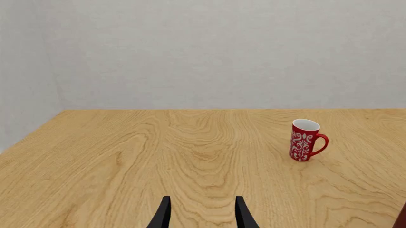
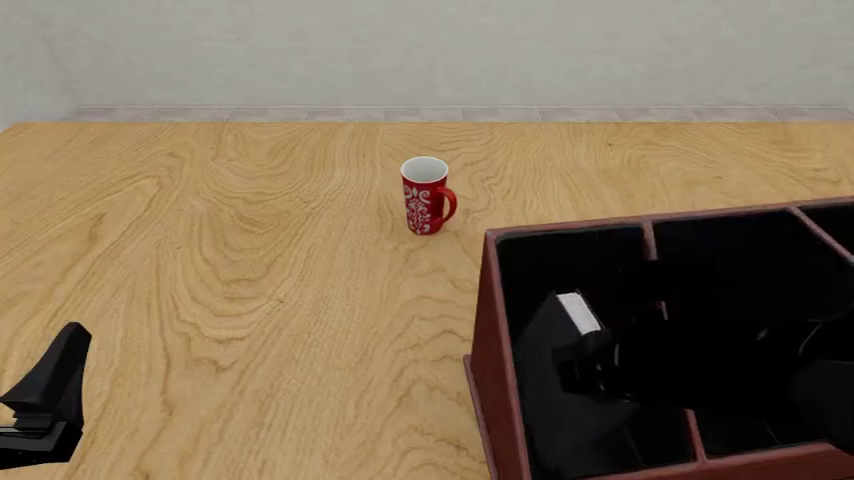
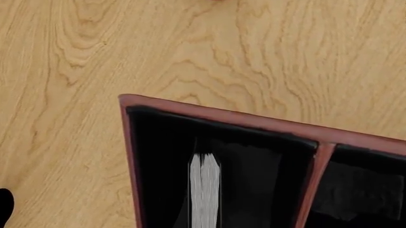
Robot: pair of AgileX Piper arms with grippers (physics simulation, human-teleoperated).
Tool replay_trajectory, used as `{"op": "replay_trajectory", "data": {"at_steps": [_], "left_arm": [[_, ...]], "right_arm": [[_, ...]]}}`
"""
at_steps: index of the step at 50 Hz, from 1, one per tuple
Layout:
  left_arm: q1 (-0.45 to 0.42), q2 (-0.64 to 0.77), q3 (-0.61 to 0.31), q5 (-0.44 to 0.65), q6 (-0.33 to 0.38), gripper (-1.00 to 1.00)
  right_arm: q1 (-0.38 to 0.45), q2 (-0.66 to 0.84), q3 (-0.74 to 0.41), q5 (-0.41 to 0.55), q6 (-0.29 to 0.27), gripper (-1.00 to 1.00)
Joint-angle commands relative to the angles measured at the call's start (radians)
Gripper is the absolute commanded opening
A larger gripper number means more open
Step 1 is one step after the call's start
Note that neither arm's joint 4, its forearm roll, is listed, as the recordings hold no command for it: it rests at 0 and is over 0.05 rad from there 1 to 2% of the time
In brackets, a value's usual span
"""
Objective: Pick up the book and place it in the left compartment of the caddy.
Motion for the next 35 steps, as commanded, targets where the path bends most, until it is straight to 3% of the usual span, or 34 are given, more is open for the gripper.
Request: {"op": "replay_trajectory", "data": {"at_steps": [1,4,5,26,35], "left_arm": [[0.000,-0.003,0.005,-0.001,-0.001,1.00],[0.000,-0.003,0.005,-0.001,-0.001,1.00],[0.000,-0.003,0.005,-0.001,-0.001,1.00],[0.000,-0.003,0.005,-0.001,-0.001,1.00],[0.000,-0.003,0.005,-0.001,-0.001,1.00]], "right_arm": [[-0.006,-0.001,0.001,-0.011,0.017,-1.00],[-0.009,0.002,0.001,-0.011,0.013,-1.00],[-0.007,0.001,0.001,-0.012,0.015,1.00],[-0.009,-0.007,0.002,-0.007,0.015,1.00],[-0.013,-0.039,-0.029,0.042,0.001,1.00]]}}
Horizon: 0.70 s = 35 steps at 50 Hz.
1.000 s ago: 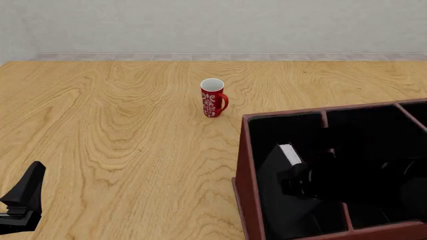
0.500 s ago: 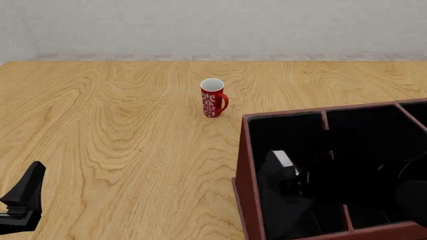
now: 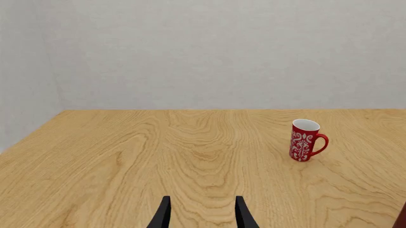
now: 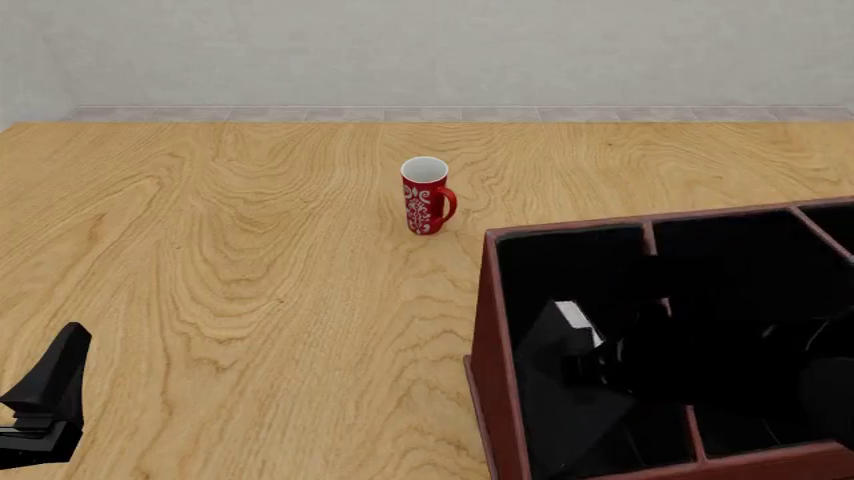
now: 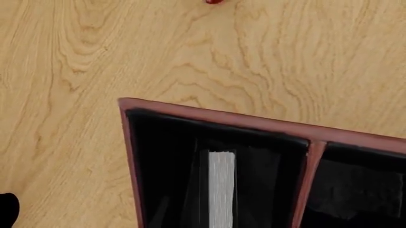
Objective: Pick up the book and place it in the left compartment of the caddy.
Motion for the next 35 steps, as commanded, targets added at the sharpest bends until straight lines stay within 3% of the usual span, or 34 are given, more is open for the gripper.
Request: {"op": "replay_trajectory", "data": {"at_steps": [1,35], "left_arm": [[0.000,-0.003,0.005,-0.001,-0.001,1.00],[0.000,-0.002,0.005,-0.001,-0.001,1.00]], "right_arm": [[-0.005,-0.029,-0.023,0.037,-0.011,1.00],[-0.041,-0.323,-0.122,0.343,-0.086,1.00]]}}
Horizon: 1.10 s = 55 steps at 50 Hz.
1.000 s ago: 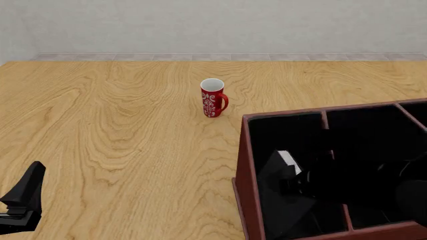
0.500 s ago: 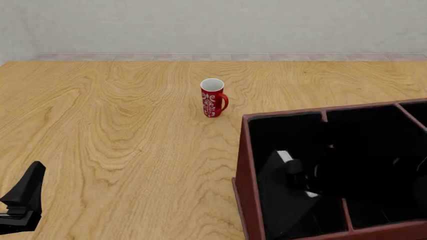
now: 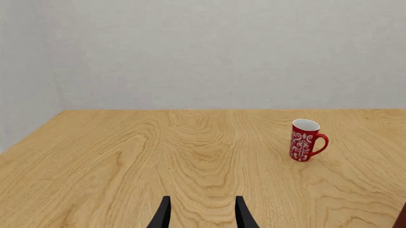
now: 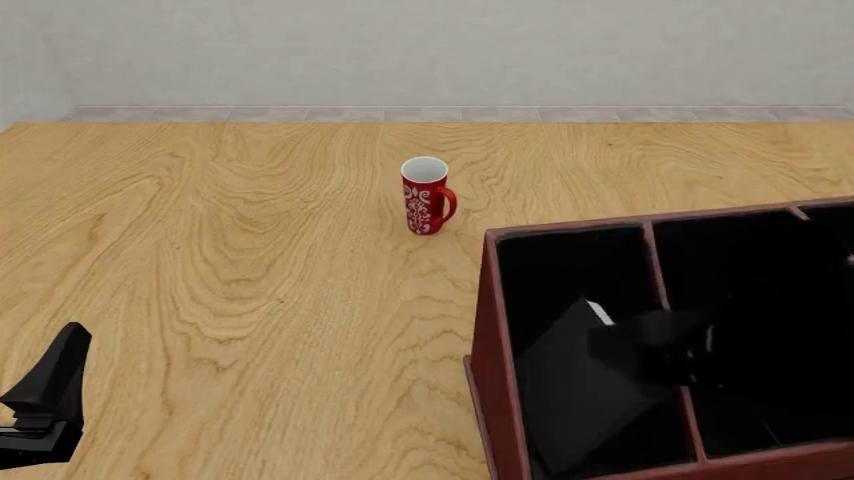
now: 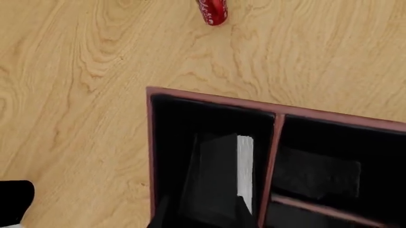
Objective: Pick up the book and place it in the left compartment of the caddy.
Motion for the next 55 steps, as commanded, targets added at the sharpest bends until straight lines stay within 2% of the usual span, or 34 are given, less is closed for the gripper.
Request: {"op": "replay_trajectory", "data": {"at_steps": [1,24,43,55], "left_arm": [[0.000,-0.003,0.005,-0.001,-0.001,1.00],[0.001,-0.003,0.005,-0.001,-0.001,1.00],[0.000,-0.003,0.005,-0.001,-0.001,1.00],[0.000,-0.003,0.005,-0.001,-0.001,1.00]], "right_arm": [[-0.008,-0.099,-0.024,0.094,-0.020,1.00],[-0.026,-0.279,-0.098,0.286,-0.066,1.00],[-0.071,-0.460,-0.240,0.513,-0.097,1.00],[-0.074,-0.538,-0.263,0.523,-0.095,1.00]]}}
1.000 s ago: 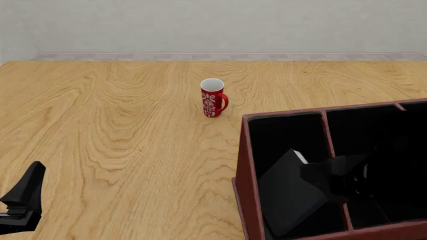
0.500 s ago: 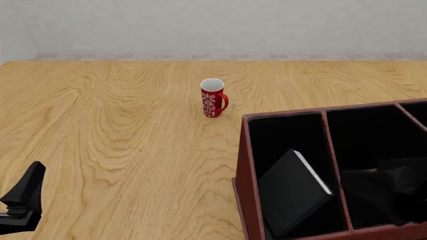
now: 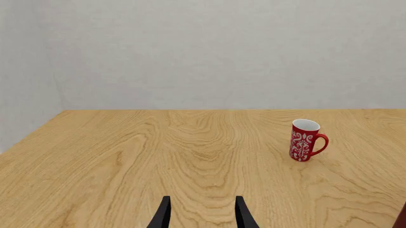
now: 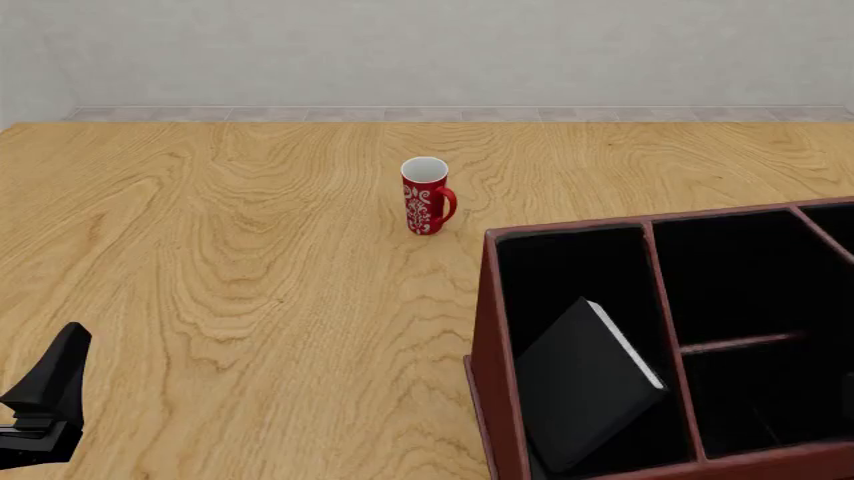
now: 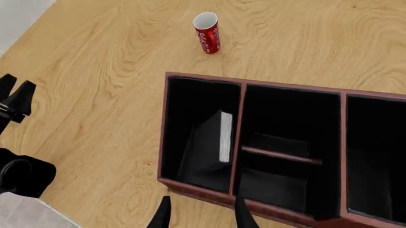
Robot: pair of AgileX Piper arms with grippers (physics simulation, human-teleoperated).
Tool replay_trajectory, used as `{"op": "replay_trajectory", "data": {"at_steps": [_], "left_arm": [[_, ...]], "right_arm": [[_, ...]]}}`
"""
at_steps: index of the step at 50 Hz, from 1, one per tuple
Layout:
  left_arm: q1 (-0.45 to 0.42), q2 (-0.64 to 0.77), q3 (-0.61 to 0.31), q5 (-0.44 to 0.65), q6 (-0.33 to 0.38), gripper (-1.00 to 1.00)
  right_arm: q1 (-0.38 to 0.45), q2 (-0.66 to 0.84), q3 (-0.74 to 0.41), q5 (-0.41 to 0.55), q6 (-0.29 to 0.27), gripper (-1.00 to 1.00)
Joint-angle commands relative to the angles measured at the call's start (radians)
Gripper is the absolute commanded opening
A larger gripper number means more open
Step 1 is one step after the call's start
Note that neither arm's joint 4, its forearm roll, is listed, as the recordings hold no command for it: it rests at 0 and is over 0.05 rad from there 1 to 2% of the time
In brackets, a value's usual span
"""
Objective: Pick up the book and place it in the left compartment of the caddy.
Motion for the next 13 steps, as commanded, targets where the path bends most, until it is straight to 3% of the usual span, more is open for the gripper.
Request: {"op": "replay_trajectory", "data": {"at_steps": [1,13], "left_arm": [[0.000,-0.003,0.005,-0.001,-0.001,1.00],[0.000,-0.003,0.005,-0.001,-0.001,1.00]], "right_arm": [[-0.008,-0.087,-0.041,0.039,0.002,1.00],[-0.028,-0.143,-0.033,0.040,0.003,1.00]]}}
